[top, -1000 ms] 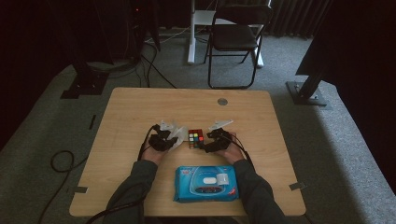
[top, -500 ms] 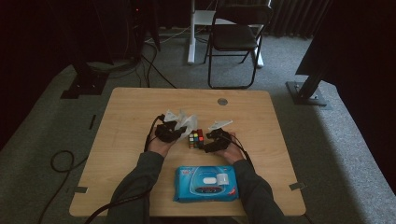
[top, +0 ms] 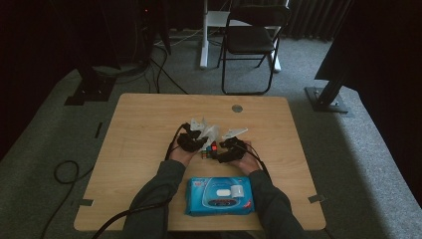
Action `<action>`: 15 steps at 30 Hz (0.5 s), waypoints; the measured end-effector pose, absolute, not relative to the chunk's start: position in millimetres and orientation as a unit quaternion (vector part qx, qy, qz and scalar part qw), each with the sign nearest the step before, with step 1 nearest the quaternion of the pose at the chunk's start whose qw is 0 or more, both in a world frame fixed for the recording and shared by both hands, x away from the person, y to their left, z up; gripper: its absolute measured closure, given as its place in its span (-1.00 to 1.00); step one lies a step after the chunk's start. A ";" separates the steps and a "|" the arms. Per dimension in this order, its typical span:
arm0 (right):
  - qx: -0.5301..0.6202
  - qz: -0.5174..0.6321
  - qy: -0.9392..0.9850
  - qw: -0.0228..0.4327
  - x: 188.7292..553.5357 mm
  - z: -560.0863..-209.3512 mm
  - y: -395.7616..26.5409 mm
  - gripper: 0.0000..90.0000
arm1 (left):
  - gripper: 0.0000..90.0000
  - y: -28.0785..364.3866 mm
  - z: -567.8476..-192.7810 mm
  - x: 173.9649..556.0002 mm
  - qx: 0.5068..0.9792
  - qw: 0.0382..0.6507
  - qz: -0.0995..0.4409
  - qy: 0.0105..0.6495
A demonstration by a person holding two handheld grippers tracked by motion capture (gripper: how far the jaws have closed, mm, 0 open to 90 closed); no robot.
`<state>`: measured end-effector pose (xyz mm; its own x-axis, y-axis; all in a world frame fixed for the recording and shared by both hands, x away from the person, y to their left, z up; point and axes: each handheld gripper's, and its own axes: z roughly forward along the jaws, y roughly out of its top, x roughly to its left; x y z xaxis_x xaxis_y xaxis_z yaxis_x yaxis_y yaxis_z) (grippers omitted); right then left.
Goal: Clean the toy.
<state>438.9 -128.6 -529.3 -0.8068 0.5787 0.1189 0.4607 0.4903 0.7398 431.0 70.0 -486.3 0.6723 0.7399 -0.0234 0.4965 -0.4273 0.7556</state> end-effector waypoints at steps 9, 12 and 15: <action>0.303 0.403 0.861 0.069 438.8 -530.7 -126.7 -0.34 | 0.94 53.8 -486.4 419.9 0.850 0.384 0.147 0.329; 0.300 0.402 0.862 0.070 438.6 -530.6 -126.7 -0.31 | 0.94 51.9 -487.1 422.1 0.850 0.385 0.148 0.327; 0.300 0.402 0.862 0.069 438.7 -530.6 -127.1 -0.29 | 0.94 54.0 -486.7 427.4 0.848 0.379 0.158 0.336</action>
